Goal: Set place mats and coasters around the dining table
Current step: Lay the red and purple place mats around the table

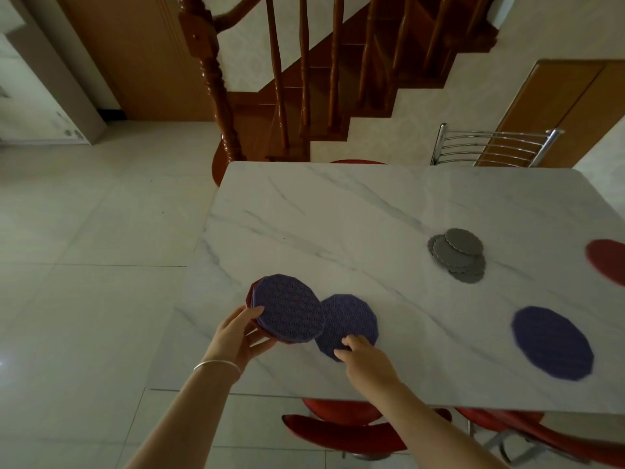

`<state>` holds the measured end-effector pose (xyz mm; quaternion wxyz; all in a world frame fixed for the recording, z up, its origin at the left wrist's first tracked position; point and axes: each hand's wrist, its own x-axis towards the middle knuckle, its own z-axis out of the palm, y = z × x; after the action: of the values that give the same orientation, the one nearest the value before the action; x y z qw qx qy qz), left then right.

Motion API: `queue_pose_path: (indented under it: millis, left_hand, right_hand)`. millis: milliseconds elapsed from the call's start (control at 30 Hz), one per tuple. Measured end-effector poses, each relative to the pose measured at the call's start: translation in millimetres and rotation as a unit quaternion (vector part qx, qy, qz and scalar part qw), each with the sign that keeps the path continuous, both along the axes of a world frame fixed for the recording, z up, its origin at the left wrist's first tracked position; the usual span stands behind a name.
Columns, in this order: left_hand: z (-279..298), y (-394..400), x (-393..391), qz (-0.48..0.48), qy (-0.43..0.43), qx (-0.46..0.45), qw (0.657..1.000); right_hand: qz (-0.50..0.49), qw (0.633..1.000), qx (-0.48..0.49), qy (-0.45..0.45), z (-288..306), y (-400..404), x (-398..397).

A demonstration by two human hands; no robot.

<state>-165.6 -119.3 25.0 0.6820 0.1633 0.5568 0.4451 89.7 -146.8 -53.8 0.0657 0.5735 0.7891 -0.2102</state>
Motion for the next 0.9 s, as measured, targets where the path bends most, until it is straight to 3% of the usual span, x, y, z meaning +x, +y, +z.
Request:
queue_pose_path:
  millis: [100, 167, 267, 400, 633, 900]
  left_hand:
    - [0, -3, 2, 0.009, 0.0, -0.007, 1.0]
    - [1, -3, 4, 0.012, 0.0, -0.01, 1.0]
    - [8, -2, 9, 0.017, -0.002, -0.01, 1.0]
    - [22, 0, 17, 0.016, -0.003, -0.002, 1.0]
    - [54, 19, 15, 0.02, -0.047, 0.027, 0.998]
    - [67, 64, -59, 0.007, -0.102, 0.061, 0.993]
  right_hand:
    - [-0.004, 1.0, 0.004, 0.02, 5, -2, 1]
    - [-0.077, 0.992, -0.003, 0.095, 16, 3, 3]
    - [-0.18, 0.958, 0.077, 0.209, 44, 20, 5]
    - [-0.149, 0.939, 0.06, 0.305, 92, 44, -12]
    - [-0.029, 0.952, 0.048, 0.301, 135, 60, -72]
    - [-0.08, 0.945, 0.105, 0.298, 158, 94, -151]
